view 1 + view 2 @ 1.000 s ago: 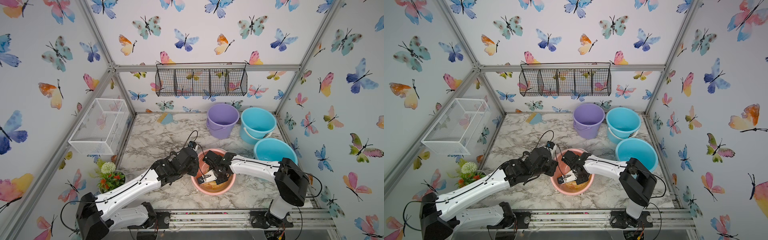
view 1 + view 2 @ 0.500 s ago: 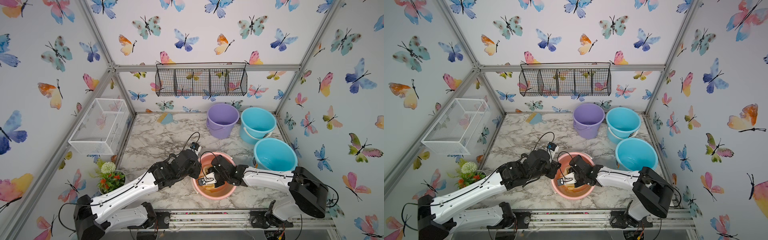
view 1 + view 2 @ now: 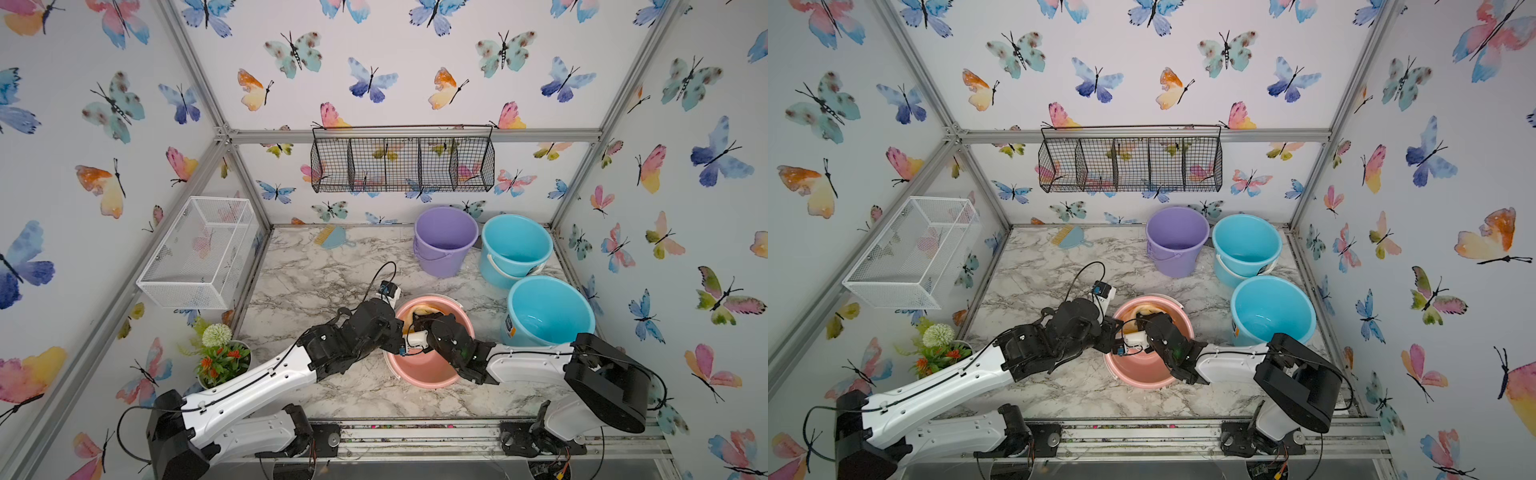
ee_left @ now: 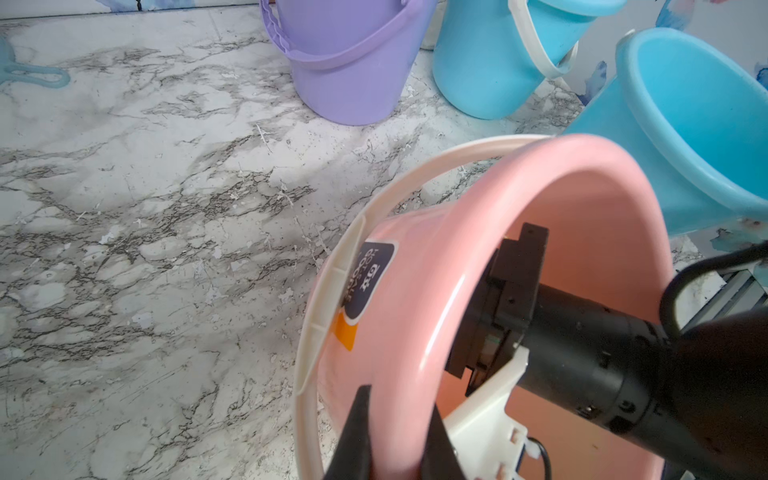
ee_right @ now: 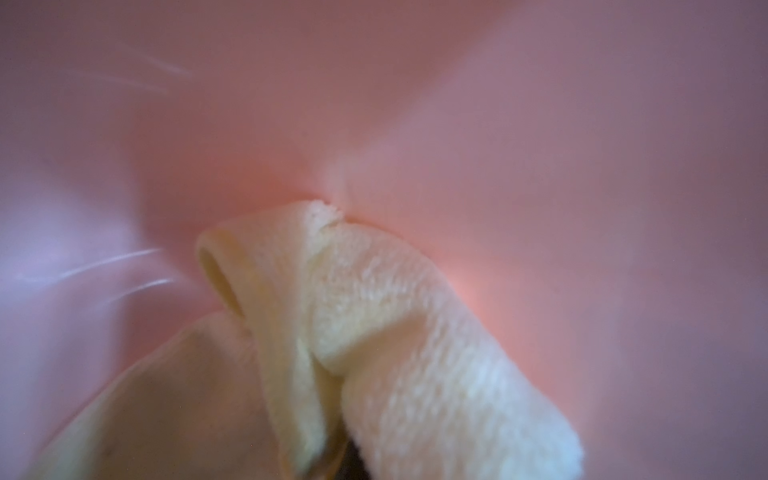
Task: Wipe the inside of the bucket with a cloth
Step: Wipe the dirt from the inside of the bucket.
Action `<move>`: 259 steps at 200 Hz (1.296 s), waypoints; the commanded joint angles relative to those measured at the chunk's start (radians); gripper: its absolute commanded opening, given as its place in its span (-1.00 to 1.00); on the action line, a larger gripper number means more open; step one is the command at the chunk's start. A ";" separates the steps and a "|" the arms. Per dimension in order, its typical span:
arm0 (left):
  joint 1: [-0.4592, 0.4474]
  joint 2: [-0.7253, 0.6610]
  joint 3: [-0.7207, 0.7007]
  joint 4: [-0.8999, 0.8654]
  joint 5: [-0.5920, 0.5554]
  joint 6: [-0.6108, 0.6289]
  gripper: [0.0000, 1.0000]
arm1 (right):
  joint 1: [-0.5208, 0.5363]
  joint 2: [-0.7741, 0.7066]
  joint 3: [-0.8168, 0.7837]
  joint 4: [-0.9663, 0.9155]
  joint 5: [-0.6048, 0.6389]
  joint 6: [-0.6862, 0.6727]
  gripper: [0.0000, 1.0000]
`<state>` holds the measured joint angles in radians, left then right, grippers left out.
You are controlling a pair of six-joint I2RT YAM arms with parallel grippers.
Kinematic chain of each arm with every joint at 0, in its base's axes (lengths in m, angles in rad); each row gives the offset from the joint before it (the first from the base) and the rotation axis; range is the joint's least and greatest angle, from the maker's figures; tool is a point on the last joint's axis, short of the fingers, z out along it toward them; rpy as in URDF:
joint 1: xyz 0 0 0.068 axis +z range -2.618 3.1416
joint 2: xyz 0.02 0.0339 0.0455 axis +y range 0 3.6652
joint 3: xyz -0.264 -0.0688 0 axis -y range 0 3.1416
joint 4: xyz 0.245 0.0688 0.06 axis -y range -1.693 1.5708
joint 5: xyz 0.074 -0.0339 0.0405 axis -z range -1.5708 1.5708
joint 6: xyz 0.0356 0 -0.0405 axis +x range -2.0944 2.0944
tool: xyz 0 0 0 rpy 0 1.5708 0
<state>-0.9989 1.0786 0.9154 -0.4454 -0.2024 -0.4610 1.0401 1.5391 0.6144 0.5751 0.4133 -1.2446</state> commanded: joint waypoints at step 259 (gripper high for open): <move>-0.160 -0.042 -0.055 0.106 -0.174 0.006 -1.00 | 0.009 -0.116 -0.035 -0.241 -0.544 0.368 -0.96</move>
<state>-1.1667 1.0416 0.8768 -0.4152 -0.4042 -0.3820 1.0386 1.4391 0.6304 0.1101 -0.1139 -0.9066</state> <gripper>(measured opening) 0.142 0.090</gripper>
